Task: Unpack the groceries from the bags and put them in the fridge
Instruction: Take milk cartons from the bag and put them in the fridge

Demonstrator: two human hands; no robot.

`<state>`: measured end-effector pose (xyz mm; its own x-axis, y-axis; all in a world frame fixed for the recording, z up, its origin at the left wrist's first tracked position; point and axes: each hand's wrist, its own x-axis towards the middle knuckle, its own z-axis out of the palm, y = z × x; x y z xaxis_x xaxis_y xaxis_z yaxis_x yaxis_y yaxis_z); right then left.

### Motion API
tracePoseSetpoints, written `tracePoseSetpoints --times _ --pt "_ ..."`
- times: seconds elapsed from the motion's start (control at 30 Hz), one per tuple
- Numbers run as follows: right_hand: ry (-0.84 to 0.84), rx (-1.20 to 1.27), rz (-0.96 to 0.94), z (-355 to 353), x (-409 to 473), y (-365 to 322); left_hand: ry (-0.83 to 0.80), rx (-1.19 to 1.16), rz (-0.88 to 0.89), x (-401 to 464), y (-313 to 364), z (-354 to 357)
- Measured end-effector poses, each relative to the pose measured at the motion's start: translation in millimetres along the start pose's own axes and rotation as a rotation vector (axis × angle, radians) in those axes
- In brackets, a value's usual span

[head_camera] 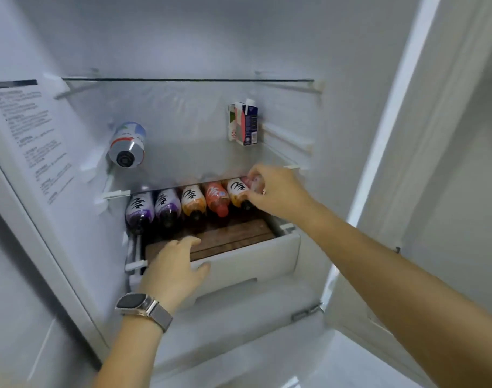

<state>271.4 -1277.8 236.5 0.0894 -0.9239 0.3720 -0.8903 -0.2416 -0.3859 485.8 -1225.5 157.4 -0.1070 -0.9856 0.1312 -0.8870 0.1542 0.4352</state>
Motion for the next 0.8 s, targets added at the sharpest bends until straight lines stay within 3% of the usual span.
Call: tracePoseSetpoints --times 0.13,0.23,0.37,0.5,0.63,0.8 --pt "-0.256 -0.06 0.124 -2.8 -106.1 -3.9 -0.125 -0.01 0.029 -39.0 -1.6 15.0" --pt "-0.323 -0.052 0.229 -16.0 -188.8 10.0 -0.163 -0.014 0.082 -67.2 13.6 29.7" --pt "-0.36 -0.074 0.411 -41.4 -299.4 39.1 -0.331 -0.016 0.242 -112.7 52.7 61.5" --pt "-0.293 -0.12 0.636 -68.1 -403.4 68.4 -0.466 -0.001 0.36 -163.1 99.3 102.9" --pt "-0.17 -0.21 0.846 -96.9 -499.0 98.0 -0.579 -0.012 0.595 -228.0 179.0 149.0" --pt "-0.06 -0.287 1.036 -134.8 -614.1 118.6 -0.59 -0.04 0.85 -308.5 275.3 189.9"
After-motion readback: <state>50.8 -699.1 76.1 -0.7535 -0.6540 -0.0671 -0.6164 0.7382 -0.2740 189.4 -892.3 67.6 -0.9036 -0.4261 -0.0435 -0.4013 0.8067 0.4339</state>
